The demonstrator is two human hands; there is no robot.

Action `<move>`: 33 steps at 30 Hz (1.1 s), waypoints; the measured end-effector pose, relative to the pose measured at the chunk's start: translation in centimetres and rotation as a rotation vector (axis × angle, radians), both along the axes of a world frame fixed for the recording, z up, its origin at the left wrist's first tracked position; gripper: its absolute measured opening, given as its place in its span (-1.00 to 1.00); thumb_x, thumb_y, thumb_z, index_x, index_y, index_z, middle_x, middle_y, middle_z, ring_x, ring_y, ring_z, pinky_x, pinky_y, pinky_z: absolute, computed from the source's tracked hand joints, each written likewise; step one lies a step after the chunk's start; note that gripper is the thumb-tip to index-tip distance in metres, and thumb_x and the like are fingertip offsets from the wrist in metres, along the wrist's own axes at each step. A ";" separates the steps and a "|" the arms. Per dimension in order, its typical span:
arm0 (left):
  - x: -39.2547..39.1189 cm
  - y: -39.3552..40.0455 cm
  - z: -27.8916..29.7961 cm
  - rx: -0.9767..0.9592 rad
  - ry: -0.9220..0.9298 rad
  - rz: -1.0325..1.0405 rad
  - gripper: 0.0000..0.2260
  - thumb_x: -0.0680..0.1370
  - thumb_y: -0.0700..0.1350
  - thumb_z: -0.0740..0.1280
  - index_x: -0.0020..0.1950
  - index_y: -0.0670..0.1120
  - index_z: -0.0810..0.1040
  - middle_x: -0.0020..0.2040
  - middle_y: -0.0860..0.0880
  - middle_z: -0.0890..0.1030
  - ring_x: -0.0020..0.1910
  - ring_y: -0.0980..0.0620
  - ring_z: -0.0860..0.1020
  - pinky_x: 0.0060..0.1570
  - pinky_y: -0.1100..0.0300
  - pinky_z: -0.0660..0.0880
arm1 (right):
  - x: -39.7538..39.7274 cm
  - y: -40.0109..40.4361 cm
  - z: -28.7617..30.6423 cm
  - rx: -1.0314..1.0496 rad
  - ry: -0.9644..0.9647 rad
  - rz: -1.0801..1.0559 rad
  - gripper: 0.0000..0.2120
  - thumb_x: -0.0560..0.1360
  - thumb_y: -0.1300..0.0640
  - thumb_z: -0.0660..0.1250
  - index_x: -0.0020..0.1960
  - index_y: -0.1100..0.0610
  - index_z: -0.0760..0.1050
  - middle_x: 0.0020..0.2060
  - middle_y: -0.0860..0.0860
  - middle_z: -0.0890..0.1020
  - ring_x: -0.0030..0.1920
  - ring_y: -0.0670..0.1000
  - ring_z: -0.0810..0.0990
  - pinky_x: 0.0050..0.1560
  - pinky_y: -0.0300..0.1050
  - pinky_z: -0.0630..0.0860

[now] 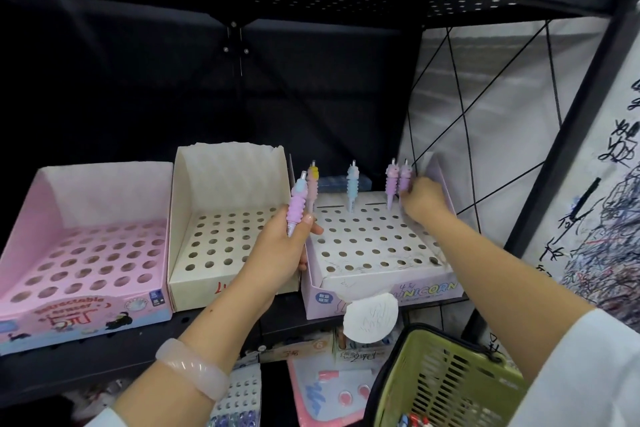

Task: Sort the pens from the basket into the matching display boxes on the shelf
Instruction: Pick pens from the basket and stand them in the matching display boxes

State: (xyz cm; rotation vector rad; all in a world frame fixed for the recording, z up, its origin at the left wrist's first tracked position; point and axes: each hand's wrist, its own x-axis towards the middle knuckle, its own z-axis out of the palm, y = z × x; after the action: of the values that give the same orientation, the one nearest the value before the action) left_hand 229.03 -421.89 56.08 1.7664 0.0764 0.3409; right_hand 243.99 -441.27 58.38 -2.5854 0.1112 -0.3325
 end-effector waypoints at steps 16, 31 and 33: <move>0.1 -0.8 1.6 0.022 -0.108 -0.033 -0.87 0.57 -0.12 0.25 0.07 0.08 0.44 -0.06 0.07 0.61 -0.32 0.28 0.53 -0.25 0.33 0.45 | -8.6 5.9 3.3 0.881 0.021 0.714 -0.89 0.58 0.14 0.21 -0.02 0.15 0.49 -0.15 0.04 0.66 -0.18 -0.08 0.65 -0.11 -0.24 0.59; -0.5 0.1 0.4 0.339 -0.119 -0.018 -0.75 0.57 -0.17 0.24 0.20 0.07 0.49 0.20 0.19 0.43 0.18 0.21 0.31 0.15 0.29 0.23 | -2.0 -2.1 0.8 0.228 -0.241 0.306 -0.87 0.60 0.11 0.14 0.07 0.17 0.32 -0.16 0.16 0.59 -0.15 0.18 0.61 -0.11 0.07 0.57; -0.6 0.2 0.5 0.333 -0.105 -0.020 -0.77 0.57 -0.16 0.23 0.18 0.10 0.48 0.20 0.19 0.43 0.17 0.21 0.31 0.12 0.30 0.23 | -1.5 -1.7 1.1 0.179 -0.213 0.300 -0.82 0.60 0.12 0.12 0.11 0.23 0.33 -0.16 0.19 0.58 -0.14 0.20 0.60 -0.10 0.06 0.56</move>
State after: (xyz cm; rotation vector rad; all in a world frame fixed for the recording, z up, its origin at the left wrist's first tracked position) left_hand 228.48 -421.71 56.53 2.0722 -0.0777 0.4504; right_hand 242.49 -442.93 59.51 -2.3289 -0.3064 -0.4590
